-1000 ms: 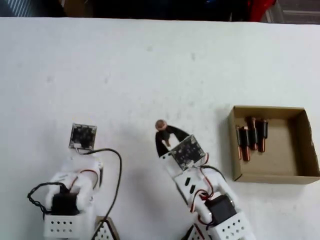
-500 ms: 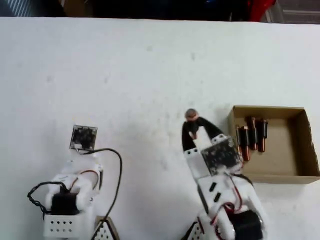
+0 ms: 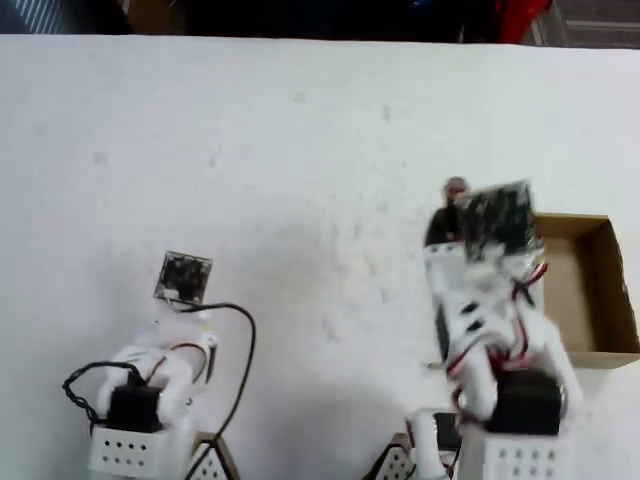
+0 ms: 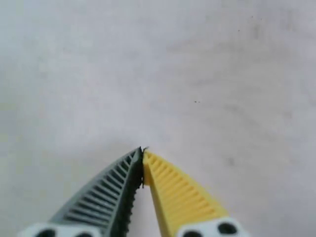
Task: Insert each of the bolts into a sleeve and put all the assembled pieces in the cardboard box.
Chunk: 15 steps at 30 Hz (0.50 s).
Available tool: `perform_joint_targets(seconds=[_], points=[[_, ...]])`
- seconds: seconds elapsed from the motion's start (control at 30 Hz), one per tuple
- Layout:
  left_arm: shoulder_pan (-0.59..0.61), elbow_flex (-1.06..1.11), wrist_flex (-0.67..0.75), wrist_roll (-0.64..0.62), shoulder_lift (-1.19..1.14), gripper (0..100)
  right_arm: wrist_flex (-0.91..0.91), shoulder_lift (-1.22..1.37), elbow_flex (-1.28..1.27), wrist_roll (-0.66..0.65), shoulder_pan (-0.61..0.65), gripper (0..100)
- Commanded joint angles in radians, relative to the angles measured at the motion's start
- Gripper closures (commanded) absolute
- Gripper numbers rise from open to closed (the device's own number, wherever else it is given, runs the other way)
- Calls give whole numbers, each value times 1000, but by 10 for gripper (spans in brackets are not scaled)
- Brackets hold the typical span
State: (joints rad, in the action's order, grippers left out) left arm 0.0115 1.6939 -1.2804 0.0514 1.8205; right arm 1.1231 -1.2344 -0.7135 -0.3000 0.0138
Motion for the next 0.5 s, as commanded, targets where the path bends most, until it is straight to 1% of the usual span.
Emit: perform_joint_targets(seconds=[0.0, 0.13, 0.47], points=[[35, -2, -8, 8, 5, 977, -70, 127, 66, -11, -145, 981], [35, -2, -8, 8, 5, 977, -209, 294, 68, -11, -280, 981], [33, -2, -8, 8, 5, 977, -447, 704, 72, -18, -498, 979]])
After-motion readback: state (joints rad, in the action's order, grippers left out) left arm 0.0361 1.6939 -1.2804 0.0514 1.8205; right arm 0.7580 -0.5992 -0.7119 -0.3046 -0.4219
